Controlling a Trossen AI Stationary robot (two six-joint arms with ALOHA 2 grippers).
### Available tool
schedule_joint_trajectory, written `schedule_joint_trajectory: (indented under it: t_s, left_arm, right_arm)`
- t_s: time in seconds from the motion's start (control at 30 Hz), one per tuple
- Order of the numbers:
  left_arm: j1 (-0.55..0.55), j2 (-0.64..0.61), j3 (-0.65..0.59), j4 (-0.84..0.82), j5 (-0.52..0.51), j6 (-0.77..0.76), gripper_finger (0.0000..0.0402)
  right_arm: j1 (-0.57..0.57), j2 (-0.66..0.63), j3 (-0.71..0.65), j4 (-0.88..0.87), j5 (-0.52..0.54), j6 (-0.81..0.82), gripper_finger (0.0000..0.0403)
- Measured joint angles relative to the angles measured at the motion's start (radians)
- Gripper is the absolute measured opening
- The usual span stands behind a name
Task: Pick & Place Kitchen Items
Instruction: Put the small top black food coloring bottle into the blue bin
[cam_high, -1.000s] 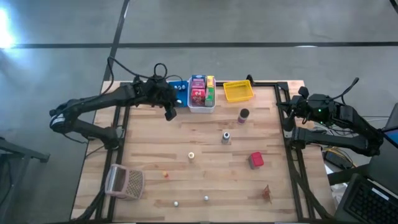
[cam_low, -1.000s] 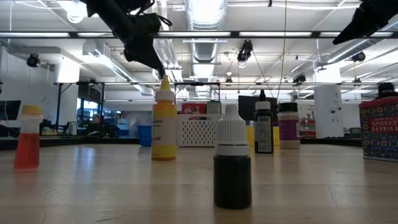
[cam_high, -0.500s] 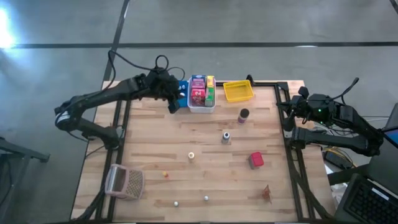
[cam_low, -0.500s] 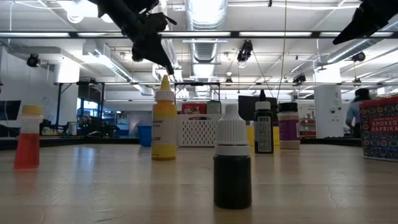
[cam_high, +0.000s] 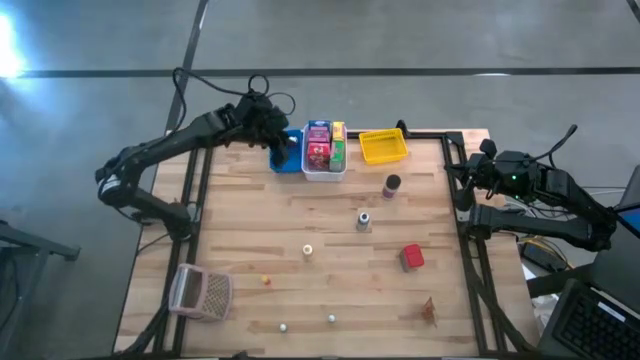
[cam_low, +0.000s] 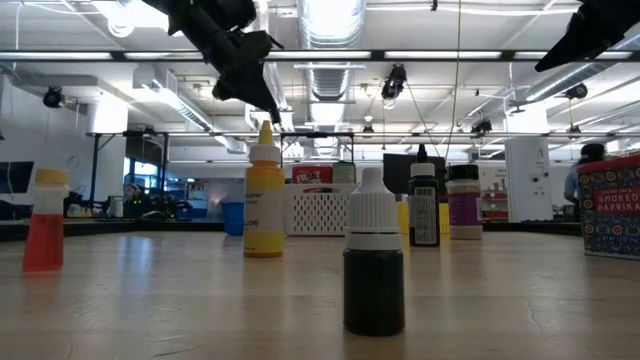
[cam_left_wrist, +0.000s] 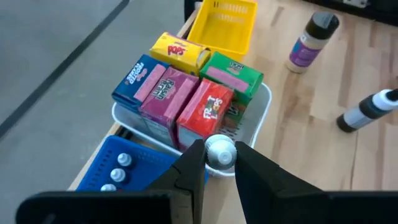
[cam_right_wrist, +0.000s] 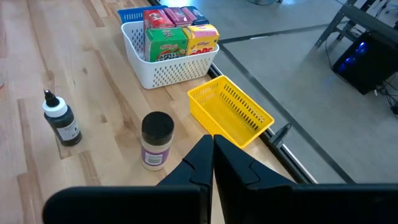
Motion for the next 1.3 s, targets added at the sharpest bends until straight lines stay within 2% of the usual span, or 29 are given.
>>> schedule_joint_trajectory:
  t_s: [0.33,0.83,1.03,1.3]
  left_arm:
    - [0.022,0.114,0.141,-0.120,0.004,0.082,0.0076]
    - [0.053,0.111,0.148,-0.127,0.008,0.130,0.0076]
    - [0.071,0.103,0.149,-0.114,0.116,0.119,0.0076]
    - [0.104,0.112,0.151,-0.113,0.127,0.114,0.0076]
  right_arm:
    - [0.000,0.000,0.000,0.000,0.000,0.001,0.0008]
    - [0.000,0.000,0.000,0.000,0.000,0.000,0.0008]
    - [0.000,0.000,0.000,0.000,0.000,0.000,0.0008]
    - [0.000,0.000,0.000,0.000,0.000,0.001,0.0008]
